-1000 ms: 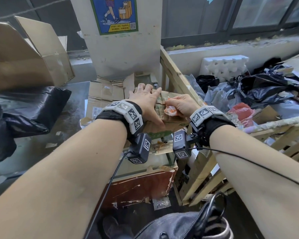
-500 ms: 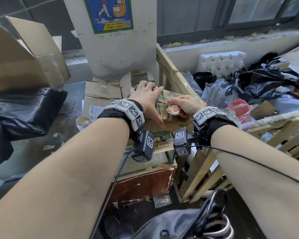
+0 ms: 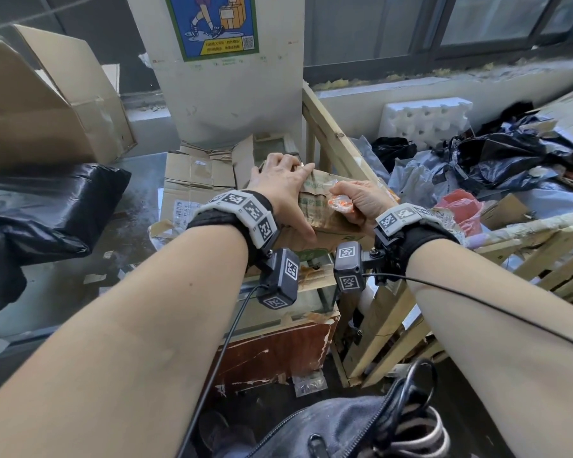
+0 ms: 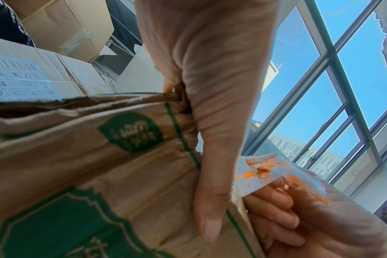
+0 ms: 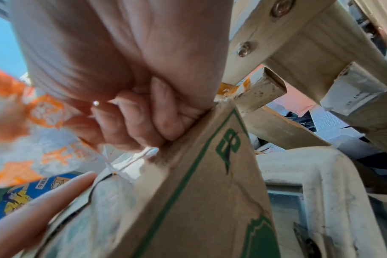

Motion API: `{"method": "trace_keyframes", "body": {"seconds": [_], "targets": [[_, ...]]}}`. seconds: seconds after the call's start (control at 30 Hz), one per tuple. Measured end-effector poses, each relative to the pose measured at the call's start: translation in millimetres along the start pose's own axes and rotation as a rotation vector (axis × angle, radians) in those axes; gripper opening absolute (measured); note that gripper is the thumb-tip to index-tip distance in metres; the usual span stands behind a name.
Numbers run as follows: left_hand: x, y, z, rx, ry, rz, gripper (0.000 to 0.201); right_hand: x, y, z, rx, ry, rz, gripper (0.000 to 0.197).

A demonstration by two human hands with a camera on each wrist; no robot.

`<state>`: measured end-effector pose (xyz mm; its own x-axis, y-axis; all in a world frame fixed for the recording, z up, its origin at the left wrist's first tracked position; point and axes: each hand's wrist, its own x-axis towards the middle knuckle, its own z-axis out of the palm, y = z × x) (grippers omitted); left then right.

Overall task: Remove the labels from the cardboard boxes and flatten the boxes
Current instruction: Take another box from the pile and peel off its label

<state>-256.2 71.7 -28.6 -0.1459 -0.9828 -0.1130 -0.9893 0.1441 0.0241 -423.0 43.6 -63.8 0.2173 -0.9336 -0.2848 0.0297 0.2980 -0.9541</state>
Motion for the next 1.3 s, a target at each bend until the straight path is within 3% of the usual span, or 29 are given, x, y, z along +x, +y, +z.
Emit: {"method": "trace_keyframes", "body": {"seconds": [0.23,0.67,1.3], "targets": [[-2,-1,3,-0.004,0.018,-0.001,0.136,3,5,-2,0.043,0.017,-0.004,0.017],[-6,-2,5,0.000,0.038,0.006,0.137,-1,9,-3,0.107,-0.041,-0.039,0.030],[-9,-6,8,-0.023,0.069,0.016,0.136,-10,11,-2,0.242,-0.028,-0.040,0.024]]}}
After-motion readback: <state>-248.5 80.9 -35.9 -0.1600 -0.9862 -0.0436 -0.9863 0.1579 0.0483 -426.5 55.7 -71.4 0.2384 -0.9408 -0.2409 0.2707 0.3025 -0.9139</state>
